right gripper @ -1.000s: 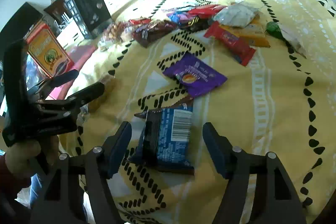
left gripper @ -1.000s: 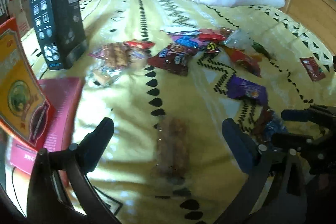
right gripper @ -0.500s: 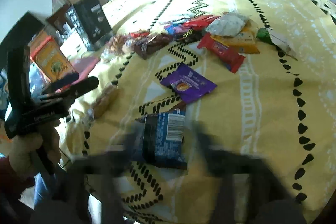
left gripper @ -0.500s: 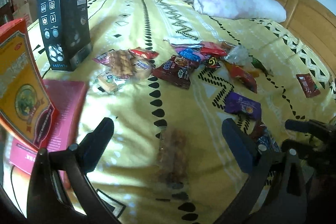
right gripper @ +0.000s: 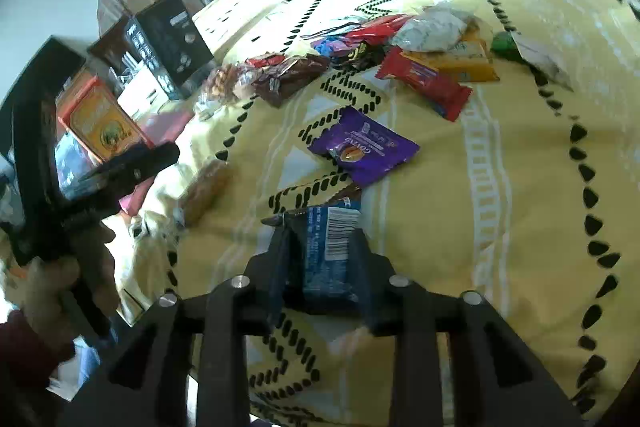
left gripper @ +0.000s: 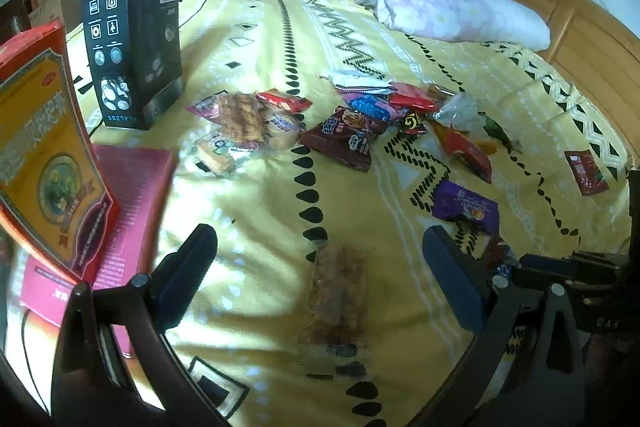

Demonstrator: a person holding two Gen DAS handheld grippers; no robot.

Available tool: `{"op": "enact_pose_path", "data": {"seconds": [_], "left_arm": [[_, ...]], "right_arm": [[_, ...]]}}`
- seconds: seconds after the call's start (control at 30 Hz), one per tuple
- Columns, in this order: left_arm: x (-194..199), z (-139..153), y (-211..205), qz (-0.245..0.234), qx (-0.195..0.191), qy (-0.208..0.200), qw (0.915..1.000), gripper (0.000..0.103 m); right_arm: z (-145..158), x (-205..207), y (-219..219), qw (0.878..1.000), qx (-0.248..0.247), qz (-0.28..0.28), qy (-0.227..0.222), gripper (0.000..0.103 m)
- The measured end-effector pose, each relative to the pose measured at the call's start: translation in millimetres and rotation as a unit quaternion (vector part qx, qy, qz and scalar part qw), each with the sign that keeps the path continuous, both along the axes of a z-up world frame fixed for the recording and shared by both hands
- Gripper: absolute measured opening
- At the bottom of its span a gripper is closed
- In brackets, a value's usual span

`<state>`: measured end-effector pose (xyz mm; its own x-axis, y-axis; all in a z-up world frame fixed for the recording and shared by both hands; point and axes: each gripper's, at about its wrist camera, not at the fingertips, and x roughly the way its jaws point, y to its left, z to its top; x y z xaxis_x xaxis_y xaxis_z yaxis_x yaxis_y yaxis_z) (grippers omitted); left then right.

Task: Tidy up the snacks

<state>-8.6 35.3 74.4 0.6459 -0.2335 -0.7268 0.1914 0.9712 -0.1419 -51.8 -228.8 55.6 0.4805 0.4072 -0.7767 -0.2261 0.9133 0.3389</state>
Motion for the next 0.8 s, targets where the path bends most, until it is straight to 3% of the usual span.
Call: {"op": "enact_pose_path", "data": {"seconds": [0.1,0.2,0.23,0.3,0.37,0.7,0.8], "left_arm": [[-1,0,-2,-0.002,0.000,-0.002,1.0000,0.103],[-1,0,-2,-0.002,0.003,-0.001,1.0000,0.103],[0,0,-1,-0.001,0.003,-0.001,1.0000,0.103],[1,0,0,0.002,0.001,0.000,1.0000,0.103],[2,0,2,0.005,0.000,0.001,1.0000,0.103],[-6,-10,3,-0.003,0.005,0.025,0.9997,0.103],[-8,-16,6,0.001,0.005,0.037,0.9993,0.103]], "right_arm": [[1,0,3,1.000,0.001,0.005,0.000,0.030],[0,1,2,1.000,0.010,0.001,-0.002,0.041],[1,0,2,1.000,0.014,0.001,-0.005,0.062],[6,-1,0,1.000,0.019,-0.007,-0.017,0.085],[8,0,-1,0.999,0.020,-0.015,-0.023,0.096],[-15,9,5,1.000,0.011,-0.006,0.022,0.097],[-29,13,13,0.999,-0.015,-0.005,0.034,0.091]]}}
